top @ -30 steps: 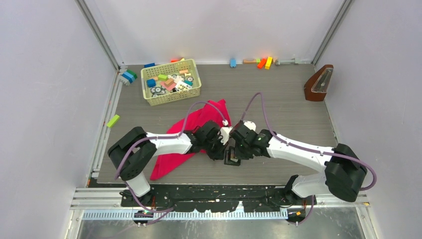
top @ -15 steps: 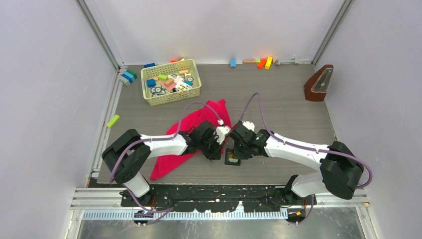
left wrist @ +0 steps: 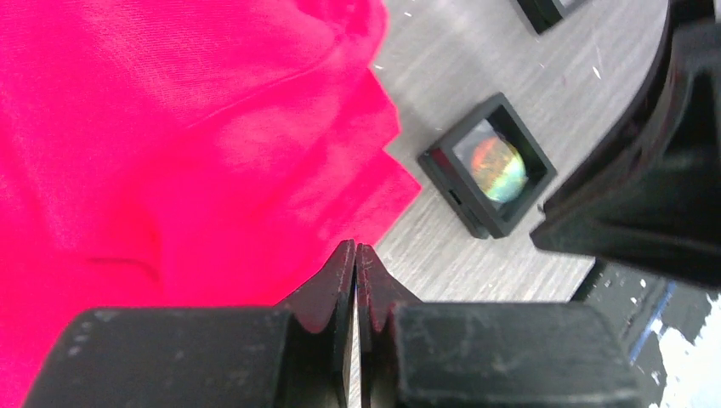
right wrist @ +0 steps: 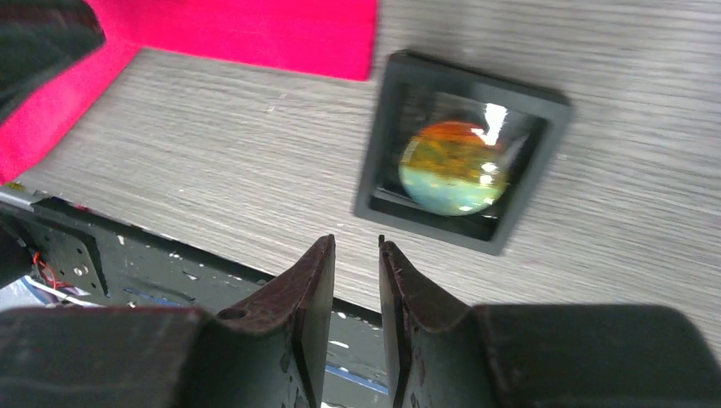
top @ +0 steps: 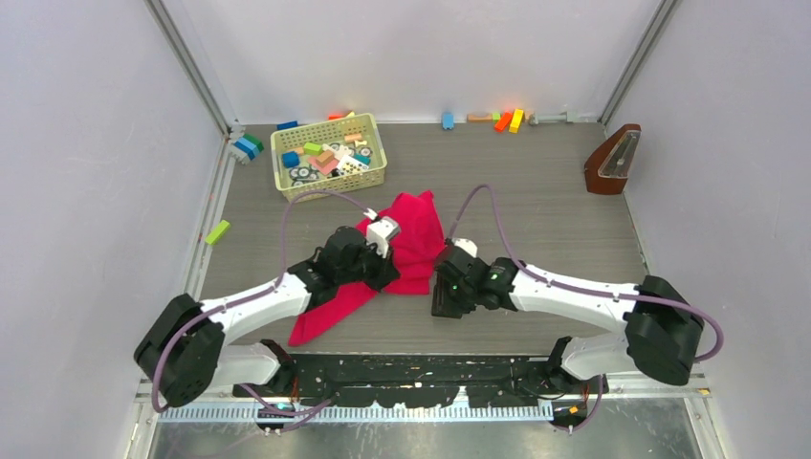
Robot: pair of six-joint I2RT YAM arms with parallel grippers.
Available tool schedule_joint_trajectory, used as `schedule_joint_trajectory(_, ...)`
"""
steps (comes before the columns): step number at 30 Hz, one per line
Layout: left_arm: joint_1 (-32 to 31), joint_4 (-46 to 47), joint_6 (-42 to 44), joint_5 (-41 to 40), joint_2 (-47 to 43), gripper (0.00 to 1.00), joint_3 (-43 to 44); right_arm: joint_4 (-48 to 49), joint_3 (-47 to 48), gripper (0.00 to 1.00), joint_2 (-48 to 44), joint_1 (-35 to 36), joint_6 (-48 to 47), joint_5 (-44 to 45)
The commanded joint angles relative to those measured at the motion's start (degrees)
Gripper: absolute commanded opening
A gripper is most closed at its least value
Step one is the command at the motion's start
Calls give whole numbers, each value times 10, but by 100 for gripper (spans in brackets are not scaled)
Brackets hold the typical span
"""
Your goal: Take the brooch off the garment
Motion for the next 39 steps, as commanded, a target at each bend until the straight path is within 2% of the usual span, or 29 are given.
schedule_joint_trajectory(1, 24, 44, -27, -70, -57, 6, -29, 76, 41, 30, 55, 38, 23, -8)
schedule_joint_trajectory(6, 42, 34, -40, -121, -80, 5, -43, 98, 80, 26, 130, 60, 34, -5)
schedule_joint_trajectory(13, 62, -14, -63, -184, -56, 6, -27, 42, 103, 25, 170, 53, 31, 72)
schedule_joint_trajectory(18, 86, -28, -82, -187, -53, 8, -26, 26, 58, 26, 136, 7, 14, 81)
schedule_joint_trajectory(25, 97, -28, -88, -191, -69, 10, -35, -1, -23, 30, 41, -109, -35, 76)
schedule_joint_trajectory(28, 99, -30, -88, -190, -67, 11, -34, -18, -30, 38, 3, -139, -55, 70)
schedule_joint_trajectory(31, 100, -30, -88, -190, -69, 14, -35, -7, -31, 57, -33, -141, -83, 42)
schedule_joint_trajectory(33, 100, -30, -88, -193, -74, 15, -37, 10, -29, 61, -51, -141, -94, 24)
schedule_joint_trajectory(39, 103, -27, -87, -201, -94, 22, -48, 53, -9, 62, -67, -141, -110, -23)
